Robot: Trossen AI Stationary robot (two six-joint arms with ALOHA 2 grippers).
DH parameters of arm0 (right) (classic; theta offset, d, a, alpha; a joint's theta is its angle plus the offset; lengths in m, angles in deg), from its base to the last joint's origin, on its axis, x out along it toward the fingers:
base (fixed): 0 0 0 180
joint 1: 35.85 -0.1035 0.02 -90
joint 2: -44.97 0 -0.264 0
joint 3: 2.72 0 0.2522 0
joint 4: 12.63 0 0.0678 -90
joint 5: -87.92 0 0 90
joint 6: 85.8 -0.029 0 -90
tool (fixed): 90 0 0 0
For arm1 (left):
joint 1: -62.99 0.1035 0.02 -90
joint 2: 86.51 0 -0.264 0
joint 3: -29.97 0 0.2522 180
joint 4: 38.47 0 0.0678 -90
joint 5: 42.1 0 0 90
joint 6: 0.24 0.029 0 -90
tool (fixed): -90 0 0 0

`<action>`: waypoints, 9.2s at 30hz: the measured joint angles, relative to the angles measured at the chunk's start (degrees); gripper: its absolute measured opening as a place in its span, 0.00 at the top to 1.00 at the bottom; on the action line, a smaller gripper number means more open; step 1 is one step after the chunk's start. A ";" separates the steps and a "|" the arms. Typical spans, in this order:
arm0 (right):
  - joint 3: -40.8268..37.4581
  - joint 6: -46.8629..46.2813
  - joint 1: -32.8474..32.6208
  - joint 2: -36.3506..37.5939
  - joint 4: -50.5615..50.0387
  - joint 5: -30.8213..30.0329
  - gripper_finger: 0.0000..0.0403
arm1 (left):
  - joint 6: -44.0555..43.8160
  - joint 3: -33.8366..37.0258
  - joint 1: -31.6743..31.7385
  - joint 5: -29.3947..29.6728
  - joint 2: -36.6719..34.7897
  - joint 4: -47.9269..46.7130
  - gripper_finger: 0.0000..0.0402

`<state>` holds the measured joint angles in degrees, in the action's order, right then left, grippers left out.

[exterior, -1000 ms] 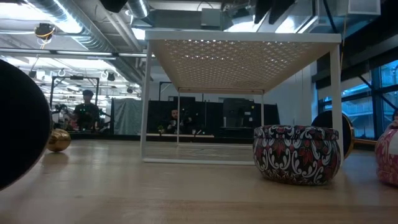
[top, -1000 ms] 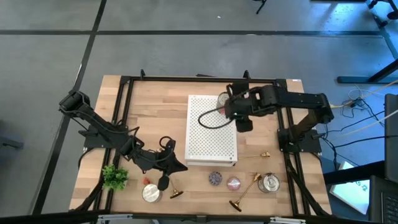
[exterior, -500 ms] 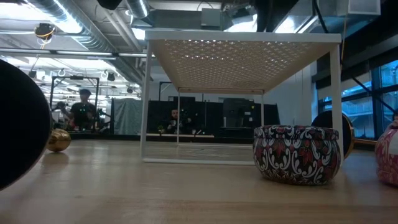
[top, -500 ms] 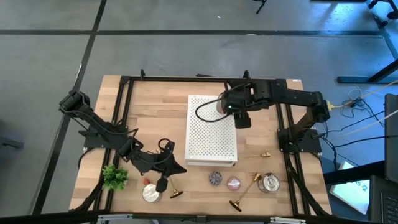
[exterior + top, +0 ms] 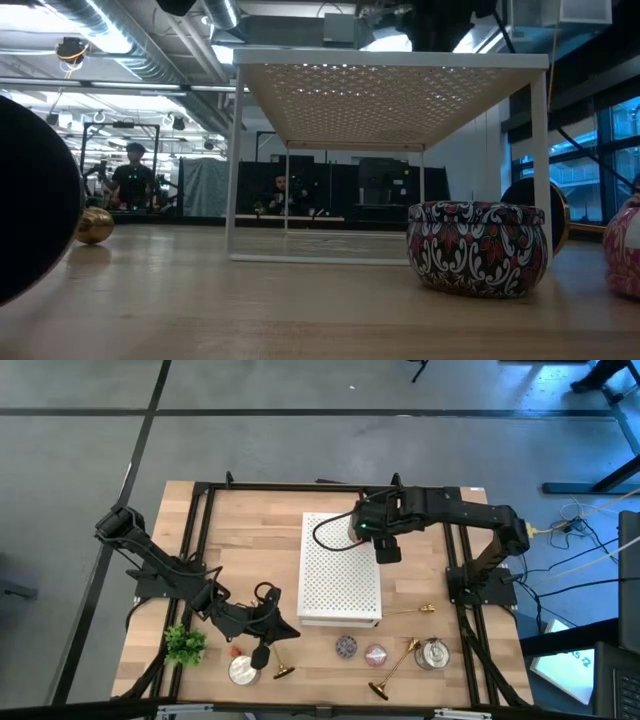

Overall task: Pick & Place candle stick holders
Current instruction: Put the top silver scented candle on the shelf, then put the black scented candle on the shelf

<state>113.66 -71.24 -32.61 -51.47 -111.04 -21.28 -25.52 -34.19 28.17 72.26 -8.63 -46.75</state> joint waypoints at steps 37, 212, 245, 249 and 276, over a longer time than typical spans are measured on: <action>-0.41 -13.95 0.01 0.09 2.75 1.72 0.84 | 0.14 0.00 0.00 1.55 0.00 -0.09 1.00; -23.12 -65.20 -53.69 -5.86 40.94 5.74 0.55 | 5.08 0.00 1.18 -7.59 0.02 1.16 0.98; -23.12 -51.59 -50.33 -14.53 48.15 -6.75 0.25 | 2.02 0.00 -0.59 -7.03 0.02 1.16 0.99; -23.09 -51.95 -48.84 -14.97 49.66 -6.71 0.19 | 2.02 0.00 -1.16 -5.86 0.02 1.16 0.99; -23.05 -79.76 -42.32 -18.30 47.58 -3.67 0.18 | 2.02 0.00 -1.16 -5.91 0.02 1.18 0.99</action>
<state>90.61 -151.00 -74.93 -69.77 -63.46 -24.95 -23.50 -34.19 27.01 66.36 -8.60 -45.57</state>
